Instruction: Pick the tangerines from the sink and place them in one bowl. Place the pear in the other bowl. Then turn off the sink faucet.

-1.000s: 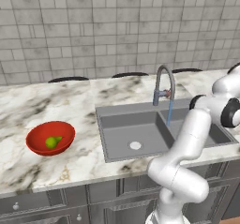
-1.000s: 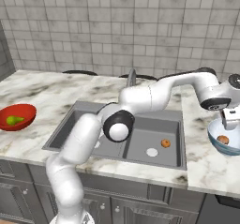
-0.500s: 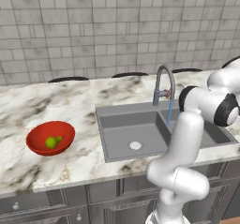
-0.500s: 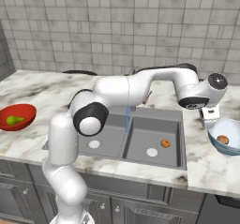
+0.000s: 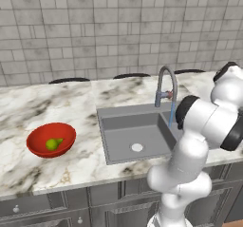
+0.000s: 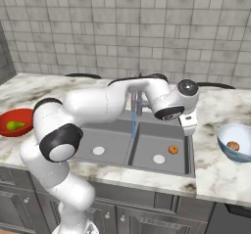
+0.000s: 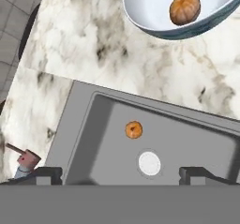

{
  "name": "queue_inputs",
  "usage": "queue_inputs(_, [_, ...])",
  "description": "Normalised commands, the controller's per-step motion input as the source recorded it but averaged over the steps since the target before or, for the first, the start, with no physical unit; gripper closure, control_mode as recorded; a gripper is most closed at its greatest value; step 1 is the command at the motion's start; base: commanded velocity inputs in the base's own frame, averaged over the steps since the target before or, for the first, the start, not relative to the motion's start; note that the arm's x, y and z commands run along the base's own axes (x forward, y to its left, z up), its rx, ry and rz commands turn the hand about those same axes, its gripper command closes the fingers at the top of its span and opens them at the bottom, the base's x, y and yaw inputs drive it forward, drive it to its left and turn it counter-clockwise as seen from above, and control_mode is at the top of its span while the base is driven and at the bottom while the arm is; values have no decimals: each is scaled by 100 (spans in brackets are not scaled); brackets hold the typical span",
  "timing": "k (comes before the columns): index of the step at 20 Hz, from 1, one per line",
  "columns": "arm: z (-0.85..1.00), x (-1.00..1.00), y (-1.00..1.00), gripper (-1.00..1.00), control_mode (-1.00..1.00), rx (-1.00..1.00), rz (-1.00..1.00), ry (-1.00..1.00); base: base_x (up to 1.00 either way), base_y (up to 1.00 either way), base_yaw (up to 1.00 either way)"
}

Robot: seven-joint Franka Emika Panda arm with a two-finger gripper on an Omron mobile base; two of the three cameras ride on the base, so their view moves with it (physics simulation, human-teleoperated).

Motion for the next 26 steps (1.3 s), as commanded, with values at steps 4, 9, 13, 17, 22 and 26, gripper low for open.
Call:
queue_inputs(4, [-30, -9, 41, -100, -100, 0, 0, 6, 0, 0, 0])
queue_inputs(9, [-45, 0, 20, -100, -100, 1, 0, 7, 0, 0, 0])
queue_inputs(13, [-52, 1, 4, -100, -100, 6, 0, 5, 0, 0, 0])
queue_inputs(17, [-55, 5, 0, -100, -100, 5, 0, 4, 0, 0, 0])
queue_inputs(22, [-53, 9, 0, -100, -100, 5, 0, 6, 0, 0, 0])
queue_inputs(26, [-41, 25, 0, -100, -100, 6, 0, 6, 0, 0, 0])
